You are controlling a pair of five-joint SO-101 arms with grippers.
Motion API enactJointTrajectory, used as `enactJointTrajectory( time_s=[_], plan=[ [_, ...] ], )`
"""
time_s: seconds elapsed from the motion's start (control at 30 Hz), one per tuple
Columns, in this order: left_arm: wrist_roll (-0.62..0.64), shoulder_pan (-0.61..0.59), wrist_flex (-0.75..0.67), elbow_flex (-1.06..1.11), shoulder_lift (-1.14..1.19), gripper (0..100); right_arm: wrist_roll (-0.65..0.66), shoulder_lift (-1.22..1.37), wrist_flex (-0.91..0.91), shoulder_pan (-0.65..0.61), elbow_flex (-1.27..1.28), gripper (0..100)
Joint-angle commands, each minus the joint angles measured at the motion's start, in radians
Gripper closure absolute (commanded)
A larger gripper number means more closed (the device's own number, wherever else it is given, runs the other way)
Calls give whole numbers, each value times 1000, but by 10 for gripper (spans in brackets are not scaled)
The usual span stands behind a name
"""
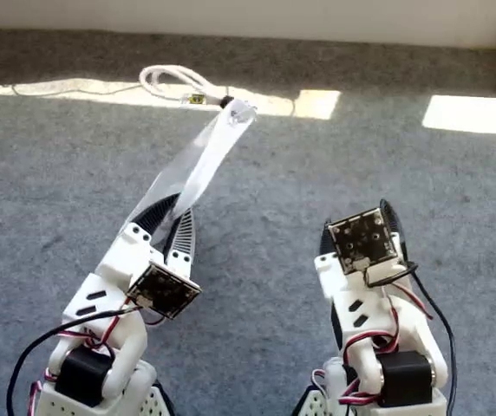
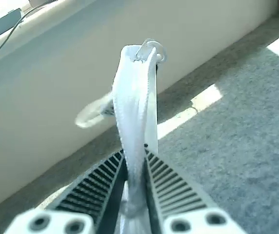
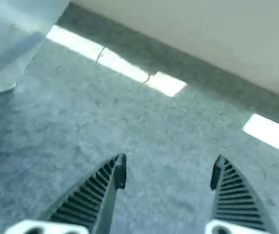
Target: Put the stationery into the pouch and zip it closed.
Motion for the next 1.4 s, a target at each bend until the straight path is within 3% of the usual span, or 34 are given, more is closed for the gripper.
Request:
enactJointTrajectory(
  time_s=[0.0, 0.17, 0.53, 0.87, 1.23, 1.37],
  plan=[
    [-17, 19, 15, 8, 1, 923, 6, -8, 104, -25, -65, 741],
    [104, 44, 126, -41, 1, 766, 5, -8, 188, -21, -65, 741],
    [124, 45, 470, -348, 1, 742, -2, -8, 341, -19, -65, 742],
    [187, 45, 666, -541, 1, 793, -2, -255, 384, -24, -74, 742],
    [187, 44, 677, -667, 1, 991, -3, -220, 366, -21, -16, 743],
    [186, 38, 695, -641, 1, 994, 0, -220, 317, -22, 5, 849]
  ],
)
